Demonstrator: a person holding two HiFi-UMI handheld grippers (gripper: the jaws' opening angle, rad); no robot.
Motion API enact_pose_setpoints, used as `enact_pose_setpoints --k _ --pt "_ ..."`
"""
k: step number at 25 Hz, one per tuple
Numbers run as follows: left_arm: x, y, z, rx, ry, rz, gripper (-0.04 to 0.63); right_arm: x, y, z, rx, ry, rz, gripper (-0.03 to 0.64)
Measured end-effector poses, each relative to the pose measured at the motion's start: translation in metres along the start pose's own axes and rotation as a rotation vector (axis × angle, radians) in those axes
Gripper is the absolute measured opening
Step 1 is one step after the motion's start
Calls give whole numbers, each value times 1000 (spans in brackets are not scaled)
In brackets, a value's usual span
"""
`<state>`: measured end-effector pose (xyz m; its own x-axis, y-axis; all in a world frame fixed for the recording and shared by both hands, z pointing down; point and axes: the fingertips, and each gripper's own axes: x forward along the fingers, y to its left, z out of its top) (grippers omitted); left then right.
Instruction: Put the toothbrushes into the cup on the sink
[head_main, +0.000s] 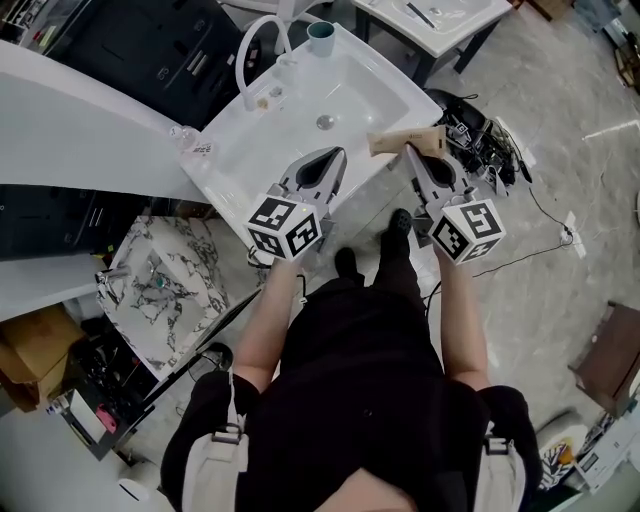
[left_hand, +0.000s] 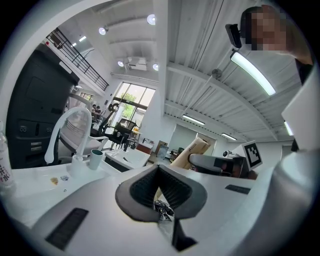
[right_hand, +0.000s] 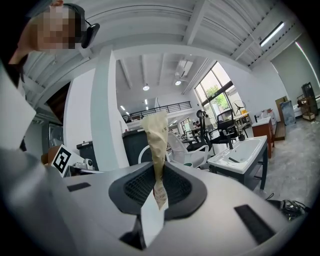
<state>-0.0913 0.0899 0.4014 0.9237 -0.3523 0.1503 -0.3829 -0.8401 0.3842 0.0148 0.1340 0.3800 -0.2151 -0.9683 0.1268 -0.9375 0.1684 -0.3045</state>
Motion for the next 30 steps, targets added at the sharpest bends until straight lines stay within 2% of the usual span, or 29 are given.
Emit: enact_pose_setpoints --k 9,21,30 --pt "39 8 11 6 0 59 8 26 -34 13 20 11 74 61" --pt "117 9 37 23 -21 146 8 65 -103 46 23 25 190 61" --pt "157 1 31 2 -28 230 8 72 -142 55 28 47 271 61"
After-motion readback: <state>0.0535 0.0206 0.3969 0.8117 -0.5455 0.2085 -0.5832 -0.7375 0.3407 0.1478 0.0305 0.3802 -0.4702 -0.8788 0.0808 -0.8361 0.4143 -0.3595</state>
